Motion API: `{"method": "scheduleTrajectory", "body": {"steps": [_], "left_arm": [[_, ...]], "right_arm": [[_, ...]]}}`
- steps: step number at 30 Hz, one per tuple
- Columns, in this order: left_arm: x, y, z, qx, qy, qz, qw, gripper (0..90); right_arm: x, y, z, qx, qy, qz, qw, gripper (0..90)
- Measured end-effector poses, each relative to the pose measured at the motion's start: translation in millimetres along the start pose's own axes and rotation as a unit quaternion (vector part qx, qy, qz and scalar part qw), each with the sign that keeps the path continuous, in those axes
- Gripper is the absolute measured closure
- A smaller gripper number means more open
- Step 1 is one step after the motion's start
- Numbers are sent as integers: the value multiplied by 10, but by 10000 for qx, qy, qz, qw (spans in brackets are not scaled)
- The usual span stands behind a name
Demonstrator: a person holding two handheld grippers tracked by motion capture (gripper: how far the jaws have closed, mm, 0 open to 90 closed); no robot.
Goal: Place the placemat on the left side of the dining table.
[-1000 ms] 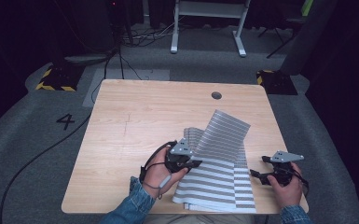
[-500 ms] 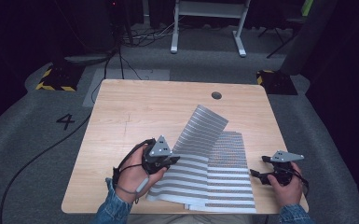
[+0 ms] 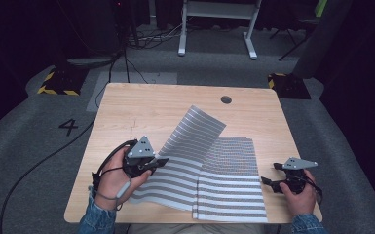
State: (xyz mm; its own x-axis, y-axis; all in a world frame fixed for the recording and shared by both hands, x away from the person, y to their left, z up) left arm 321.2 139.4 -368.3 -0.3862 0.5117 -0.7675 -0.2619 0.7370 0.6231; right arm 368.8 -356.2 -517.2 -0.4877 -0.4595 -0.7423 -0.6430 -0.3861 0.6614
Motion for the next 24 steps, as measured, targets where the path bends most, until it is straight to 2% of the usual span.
{"method": "scheduleTrajectory", "body": {"steps": [6,11,12,15,16,18,19,22,23,24], "left_arm": [[114,90,135,-68,141,20,9999,885],[203,129,243,14,216,53,9998,885],[238,139,282,56,309,45,9995,885],[279,145,336,106,388,79,9992,885],[332,129,400,124,492,98,9987,884],[360,130,447,81,467,157,9988,883],[395,112,483,139,542,168,9983,883],[496,76,603,59,746,209,9970,869],[557,67,722,-309,973,-91,9947,719],[557,67,722,-309,973,-91,9947,572]], "right_arm": [[0,0,0,0,2,0,10000,156],[0,0,0,1,1,1,10000,156],[0,0,0,1,1,1,10000,156],[0,0,0,1,0,1,10000,156],[0,0,0,1,2,0,10000,156],[0,0,0,1,2,0,10000,156],[0,0,0,1,2,0,10000,156],[0,0,0,1,0,1,10000,156],[0,0,0,1,2,2,10000,156],[0,0,0,1,2,2,10000,156]]}}
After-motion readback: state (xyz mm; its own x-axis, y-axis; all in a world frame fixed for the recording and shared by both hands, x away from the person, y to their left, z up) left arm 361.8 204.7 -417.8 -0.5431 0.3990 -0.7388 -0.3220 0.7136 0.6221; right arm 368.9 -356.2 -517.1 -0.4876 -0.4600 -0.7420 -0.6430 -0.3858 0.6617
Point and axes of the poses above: each handheld gripper's, and its own axes: y roughly backward along the jaws, x roughly out of its underside, z roughly to its left, the point moved 2 cm from there along -y, roughly forward along the jaws, and after that the axes turned 9 degrees about x, right-handed, at the moved point
